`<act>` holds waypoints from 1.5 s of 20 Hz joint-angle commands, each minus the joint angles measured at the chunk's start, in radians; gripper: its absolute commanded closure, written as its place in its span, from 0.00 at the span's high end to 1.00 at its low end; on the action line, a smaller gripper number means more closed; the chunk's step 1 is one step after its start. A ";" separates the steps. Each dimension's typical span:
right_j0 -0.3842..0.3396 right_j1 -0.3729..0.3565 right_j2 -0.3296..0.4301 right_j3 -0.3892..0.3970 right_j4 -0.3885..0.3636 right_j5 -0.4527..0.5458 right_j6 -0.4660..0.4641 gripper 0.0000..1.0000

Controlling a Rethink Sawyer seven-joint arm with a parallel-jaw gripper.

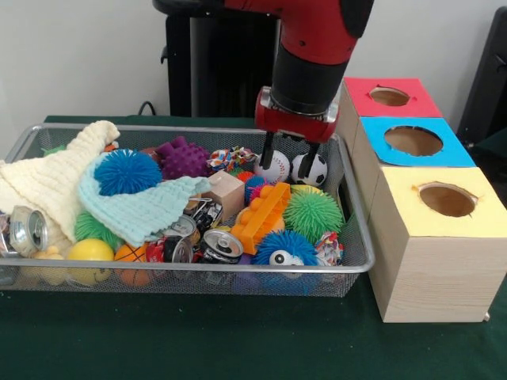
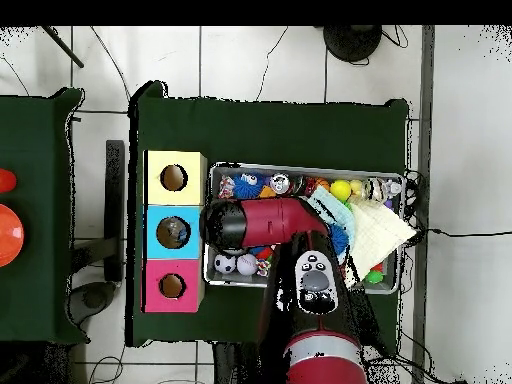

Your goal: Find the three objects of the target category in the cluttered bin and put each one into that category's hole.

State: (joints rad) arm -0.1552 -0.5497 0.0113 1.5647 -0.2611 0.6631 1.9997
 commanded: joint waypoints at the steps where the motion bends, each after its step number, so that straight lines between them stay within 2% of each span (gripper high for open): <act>1: 0.014 0.118 -0.040 -0.058 -0.036 -0.119 0.153 1.00; 7: 0.007 0.170 -0.051 -0.075 -0.018 -0.166 0.133 1.00; 13: 0.004 0.168 -0.054 -0.071 -0.008 -0.146 0.099 1.00; 17: -0.004 0.199 -0.051 -0.091 -0.011 -0.158 0.087 1.00; 21: -0.033 0.213 -0.021 -0.101 0.005 -0.124 0.054 1.00; 25: -0.079 0.177 0.033 -0.076 0.040 -0.032 -0.002 1.00; 30: -0.087 0.172 0.043 -0.088 0.033 0.003 -0.012 1.00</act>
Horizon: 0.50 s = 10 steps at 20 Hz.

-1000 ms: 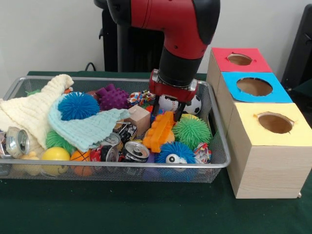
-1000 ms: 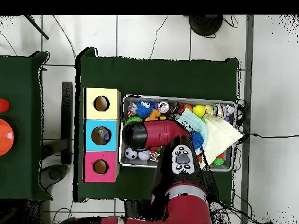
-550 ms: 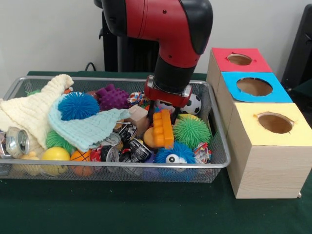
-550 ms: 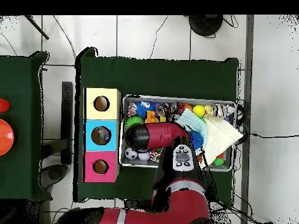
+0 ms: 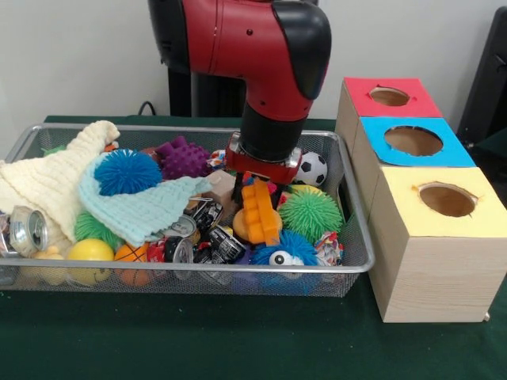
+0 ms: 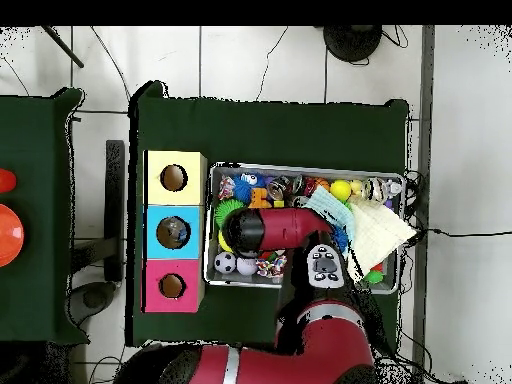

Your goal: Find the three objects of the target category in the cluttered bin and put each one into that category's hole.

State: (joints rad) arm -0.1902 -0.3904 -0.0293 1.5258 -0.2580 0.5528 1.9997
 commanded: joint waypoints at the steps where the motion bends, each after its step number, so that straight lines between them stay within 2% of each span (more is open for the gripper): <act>1: -0.056 0.013 0.087 -0.053 0.030 0.125 -0.017 1.00; 10: -0.063 -0.022 0.101 -0.018 0.063 0.189 0.015 1.00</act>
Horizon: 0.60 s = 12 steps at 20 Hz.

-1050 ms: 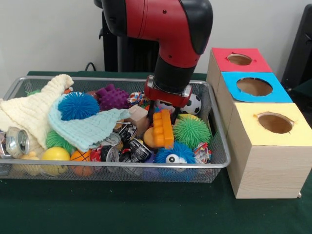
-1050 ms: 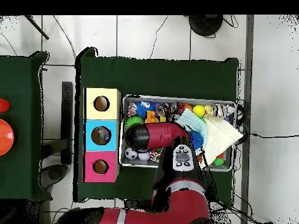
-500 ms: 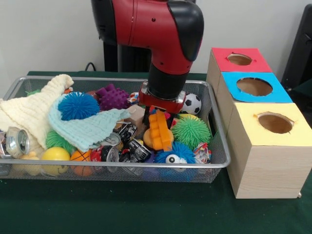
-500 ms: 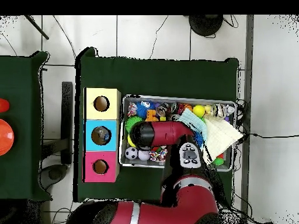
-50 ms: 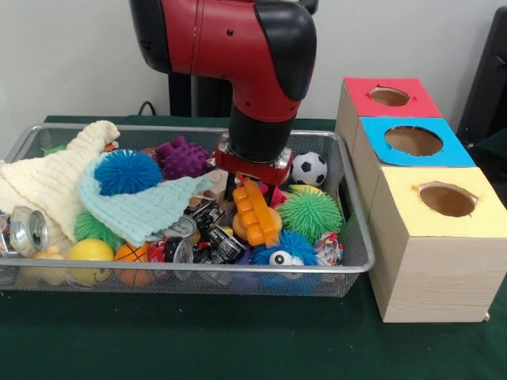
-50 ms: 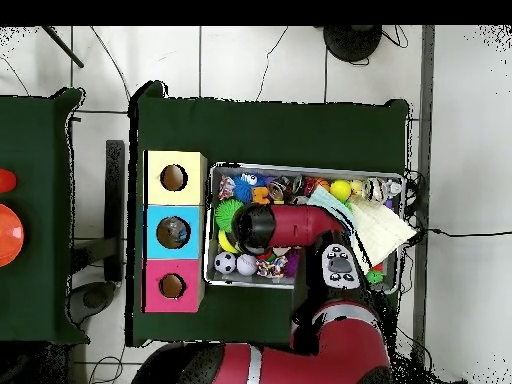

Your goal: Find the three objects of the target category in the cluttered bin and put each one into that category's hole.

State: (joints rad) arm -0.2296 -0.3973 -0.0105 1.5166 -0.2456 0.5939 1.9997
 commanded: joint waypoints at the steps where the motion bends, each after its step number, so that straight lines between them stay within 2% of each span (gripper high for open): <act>1: -0.022 -0.019 0.083 -0.005 0.053 0.152 0.017 1.00; 6: -0.021 -0.047 0.094 0.007 0.073 0.197 0.016 1.00; 12: -0.014 -0.127 0.090 0.039 0.102 0.265 0.027 1.00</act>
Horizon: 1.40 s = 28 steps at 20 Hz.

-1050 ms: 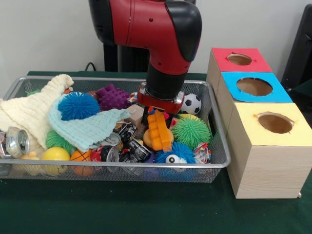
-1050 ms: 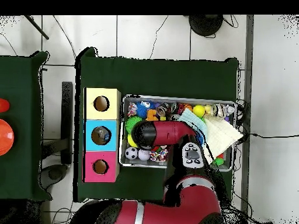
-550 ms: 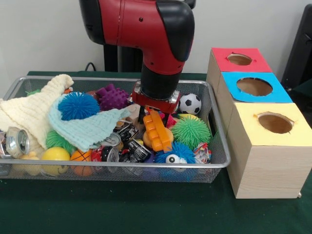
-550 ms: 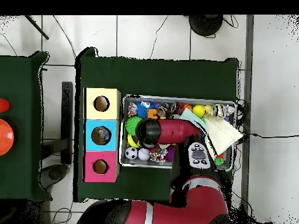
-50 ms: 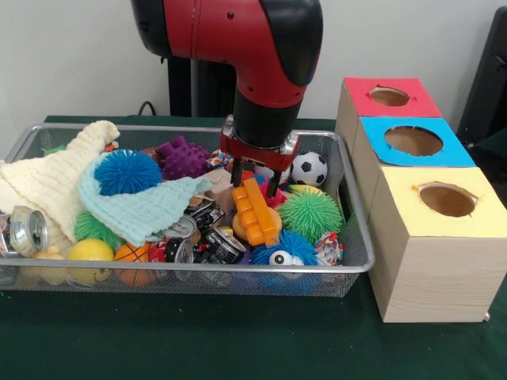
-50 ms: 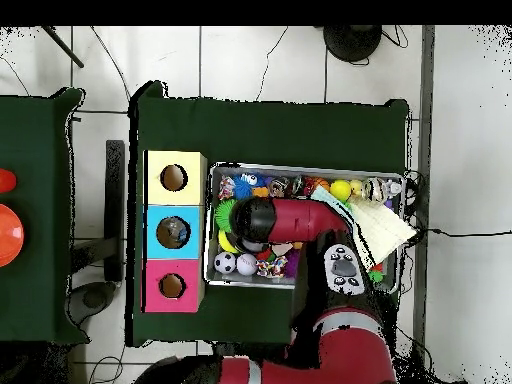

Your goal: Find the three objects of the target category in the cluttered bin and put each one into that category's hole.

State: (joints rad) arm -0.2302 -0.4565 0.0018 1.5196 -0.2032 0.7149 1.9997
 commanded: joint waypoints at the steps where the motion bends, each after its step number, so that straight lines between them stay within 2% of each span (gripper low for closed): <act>1: -0.016 -0.076 0.081 0.041 0.063 0.152 0.022 1.00; 5: -0.017 -0.070 0.078 0.042 0.055 0.138 0.015 1.00; 13: -0.026 0.013 0.072 0.092 0.019 -0.017 0.038 1.00; 28: 0.001 0.072 0.059 0.099 0.006 -0.097 0.064 1.00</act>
State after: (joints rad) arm -0.2295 -0.4400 0.0060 1.5719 -0.1796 0.6950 1.9997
